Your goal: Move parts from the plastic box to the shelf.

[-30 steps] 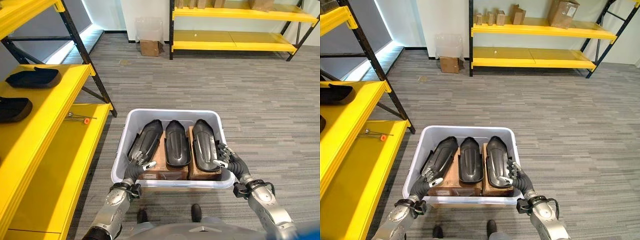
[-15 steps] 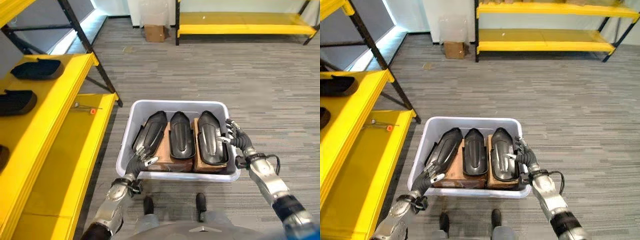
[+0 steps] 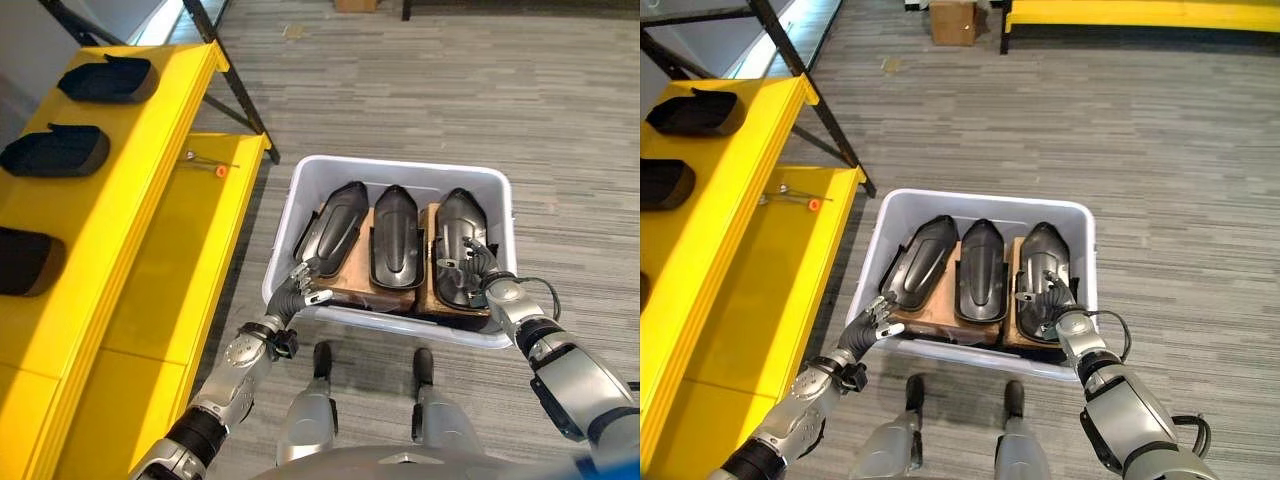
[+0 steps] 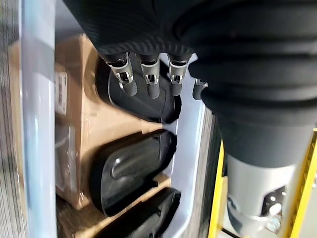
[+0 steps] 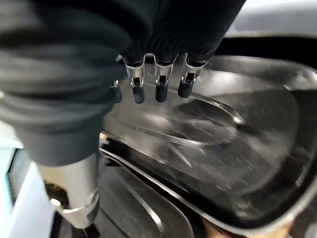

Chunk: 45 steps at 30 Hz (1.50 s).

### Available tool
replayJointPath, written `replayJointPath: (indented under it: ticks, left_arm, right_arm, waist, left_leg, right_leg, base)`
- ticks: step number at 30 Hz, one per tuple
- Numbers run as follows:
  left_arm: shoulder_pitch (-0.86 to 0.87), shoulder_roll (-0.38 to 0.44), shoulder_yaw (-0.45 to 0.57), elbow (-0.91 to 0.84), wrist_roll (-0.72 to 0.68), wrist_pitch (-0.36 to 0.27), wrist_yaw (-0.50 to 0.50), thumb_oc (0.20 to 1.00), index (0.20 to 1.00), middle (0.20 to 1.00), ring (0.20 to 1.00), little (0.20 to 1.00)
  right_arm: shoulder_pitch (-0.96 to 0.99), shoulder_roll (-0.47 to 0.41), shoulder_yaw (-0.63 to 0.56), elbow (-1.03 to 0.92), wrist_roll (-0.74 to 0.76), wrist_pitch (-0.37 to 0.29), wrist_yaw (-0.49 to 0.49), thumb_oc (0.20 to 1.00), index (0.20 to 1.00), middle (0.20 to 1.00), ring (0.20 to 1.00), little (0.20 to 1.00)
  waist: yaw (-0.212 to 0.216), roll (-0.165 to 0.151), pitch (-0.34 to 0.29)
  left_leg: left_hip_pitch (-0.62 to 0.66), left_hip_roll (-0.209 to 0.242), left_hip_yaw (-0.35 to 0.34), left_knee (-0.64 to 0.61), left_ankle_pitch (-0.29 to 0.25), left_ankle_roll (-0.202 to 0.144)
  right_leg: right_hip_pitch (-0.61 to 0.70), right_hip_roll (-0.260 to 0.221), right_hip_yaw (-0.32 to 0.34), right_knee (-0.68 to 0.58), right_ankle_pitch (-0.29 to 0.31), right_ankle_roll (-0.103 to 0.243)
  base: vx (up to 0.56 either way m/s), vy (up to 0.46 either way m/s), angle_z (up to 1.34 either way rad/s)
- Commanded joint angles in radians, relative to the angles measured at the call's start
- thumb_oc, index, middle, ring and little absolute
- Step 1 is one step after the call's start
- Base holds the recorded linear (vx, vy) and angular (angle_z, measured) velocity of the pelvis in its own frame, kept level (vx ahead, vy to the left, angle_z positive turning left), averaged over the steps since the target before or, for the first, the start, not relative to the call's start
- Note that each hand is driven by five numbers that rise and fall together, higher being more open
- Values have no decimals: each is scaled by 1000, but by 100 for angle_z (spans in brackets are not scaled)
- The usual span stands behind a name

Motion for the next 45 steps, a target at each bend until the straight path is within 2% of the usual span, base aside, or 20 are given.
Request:
replayJointPath:
  ticks: [1,6,11,20,26,29,31,35,37,39,40,43,45]
  left_arm:
    - [-5,27,-63,-66,-11,-56,-23,1000,1000,1000,1000,1000]
    - [-36,26,-88,-63,-7,-57,-24,1000,1000,1000,1000,1000]
    - [-51,21,-95,-50,0,-59,-19,1000,1000,1000,1000,1000]
    - [-60,22,-99,-39,22,-64,-15,1000,1000,1000,1000,1000]
    - [-44,26,-97,-35,31,-60,-26,1000,1000,1000,1000,1000]
    - [-39,25,-85,-24,37,-64,-22,1000,1000,1000,1000,1000]
    - [-33,23,-75,-21,43,-69,-13,1000,1000,1000,1000,1000]
    - [-28,28,-66,-25,46,-74,-5,1000,1000,1000,1000,1000]
    - [-22,35,-43,-40,44,-75,8,1000,1000,1000,1000,1000]
    - [0,46,-1,-69,51,-73,19,1000,1000,1000,1000,1000]
    - [-1,46,-1,-69,51,-73,19,1000,1000,1000,1000,1000]
    - [23,45,35,-79,58,-65,18,1000,1000,1000,1000,1000]
    - [35,45,51,-84,64,-63,19,1000,1000,1000,1000,1000]
  right_arm:
    - [-79,-20,-7,3,13,-23,-7,1000,1000,1000,1000,1000]
    - [-132,-26,4,53,-25,-15,-15,1000,1000,1000,1000,1000]
    - [-134,-3,51,46,-102,-10,-19,1000,1000,1000,1000,1000]
    - [-73,56,103,2,-176,-3,6,1000,1000,1000,1000,1000]
    - [-26,81,162,0,-290,10,19,1000,1000,1000,1000,1000]
    - [21,82,222,-81,-355,1,37,1000,1000,1000,1000,1000]
    - [48,53,282,-194,-425,-2,49,1000,1000,1000,1000,1000]
    - [47,-2,314,-321,-477,-6,60,1000,1000,1000,1000,1000]
    - [38,-69,305,-441,-495,-8,53,1000,1000,1000,1000,1000]
    - [50,-214,239,-718,-535,-14,43,1000,1000,1000,1000,1000]
    - [51,-216,237,-722,-535,-12,44,1000,1000,1000,1000,1000]
    - [118,-323,106,-971,-530,-32,35,1000,1000,1000,1000,1000]
    - [153,-354,31,-1066,-529,-48,19,1000,1000,1000,1000,1000]
  waist:
    - [13,-19,-32]
    - [38,7,-12]
    - [51,17,4]
    - [59,16,16]
    - [65,17,22]
    - [61,9,23]
    - [47,-1,28]
    - [33,-12,37]
    - [16,-25,45]
    - [-13,-44,55]
    - [-12,-44,52]
    - [-35,-62,57]
    - [-44,-66,59]
  left_leg:
    - [-79,0,-5,164,-90,21]
    - [-116,-13,-19,175,-86,23]
    - [-146,-21,-33,191,-85,24]
    - [-174,-33,-53,217,-94,27]
    - [-186,-39,-66,233,-102,27]
    - [-193,-41,-72,238,-105,27]
    - [-202,-41,-70,246,-108,26]
    - [-206,-37,-67,251,-110,25]
    - [-209,-33,-61,254,-112,24]
    - [-210,-25,-51,256,-115,23]
    - [-213,-26,-51,253,-111,23]
    - [-216,-19,-46,257,-115,24]
    - [-214,-16,-43,260,-122,24]
  right_leg:
    - [-181,-104,2,258,-79,57]
    - [-212,-112,-8,267,-74,60]
    - [-224,-117,-18,273,-73,59]
    - [-226,-126,-36,284,-75,55]
    - [-222,-129,-48,294,-82,54]
    - [-224,-129,-48,297,-85,54]
    - [-232,-128,-44,302,-87,53]
    - [-240,-126,-38,302,-85,52]
    - [-247,-123,-31,302,-82,52]
    - [-257,-119,-20,303,-77,54]
    - [-260,-119,-20,299,-72,54]
    - [-264,-116,-14,297,-70,54]
    - [-266,-114,-12,303,-75,56]
  base:
    - [-44,9,3]
    - [-44,3,9]
    - [-10,-2,3]
    - [-3,-7,9]
    - [1,-4,12]
    - [2,-1,2]
    - [-6,7,2]
    - [-18,12,4]
    - [-31,25,1]
    - [-21,39,-9]
    - [-3,11,-17]
    - [-15,3,-15]
    - [7,1,-7]
